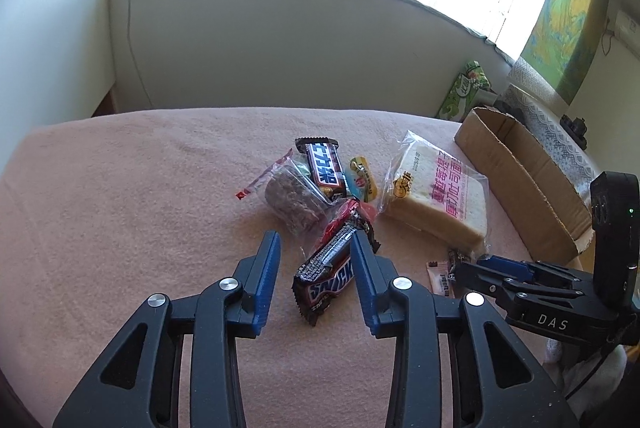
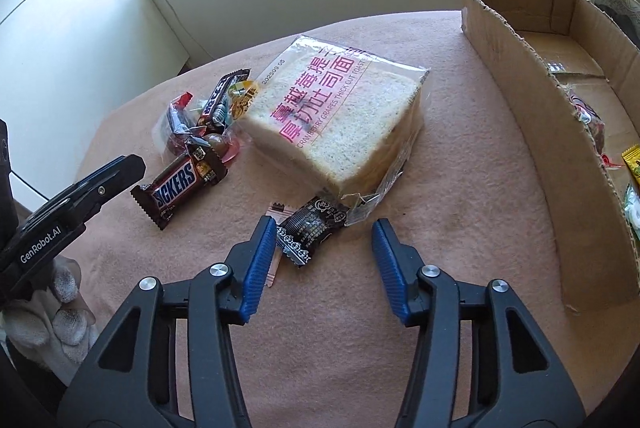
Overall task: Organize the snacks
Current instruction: 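Grasp the Snickers bar with the left gripper while the right gripper grasps the black candy packet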
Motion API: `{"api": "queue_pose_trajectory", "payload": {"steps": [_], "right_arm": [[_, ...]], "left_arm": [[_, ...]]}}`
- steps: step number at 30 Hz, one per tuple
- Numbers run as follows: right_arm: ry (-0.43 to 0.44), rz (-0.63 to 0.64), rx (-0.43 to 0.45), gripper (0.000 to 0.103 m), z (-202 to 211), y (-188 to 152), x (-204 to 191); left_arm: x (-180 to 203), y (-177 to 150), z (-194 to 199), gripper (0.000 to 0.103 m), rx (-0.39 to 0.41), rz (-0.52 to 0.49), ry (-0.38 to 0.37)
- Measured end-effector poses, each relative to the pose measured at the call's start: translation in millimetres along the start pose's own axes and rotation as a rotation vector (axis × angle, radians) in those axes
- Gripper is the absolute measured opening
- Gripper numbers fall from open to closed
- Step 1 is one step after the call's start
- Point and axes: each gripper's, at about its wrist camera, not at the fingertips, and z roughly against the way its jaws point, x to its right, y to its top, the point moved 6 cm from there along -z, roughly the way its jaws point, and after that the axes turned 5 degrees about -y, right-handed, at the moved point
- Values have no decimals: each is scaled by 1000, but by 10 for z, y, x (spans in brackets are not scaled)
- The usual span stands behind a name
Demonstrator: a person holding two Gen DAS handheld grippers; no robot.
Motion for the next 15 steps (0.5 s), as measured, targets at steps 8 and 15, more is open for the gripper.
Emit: {"api": "queue_pose_trajectory", "payload": {"steps": [8,15], "right_arm": [[-55,19,5,51,-116,96,-72],[-139,127,20,36,-150,152,-141]], "left_arm": [[-4,-32,-90,35,-33,-19,-25],[50,-73,-172,35,-64,-41,-35]]}}
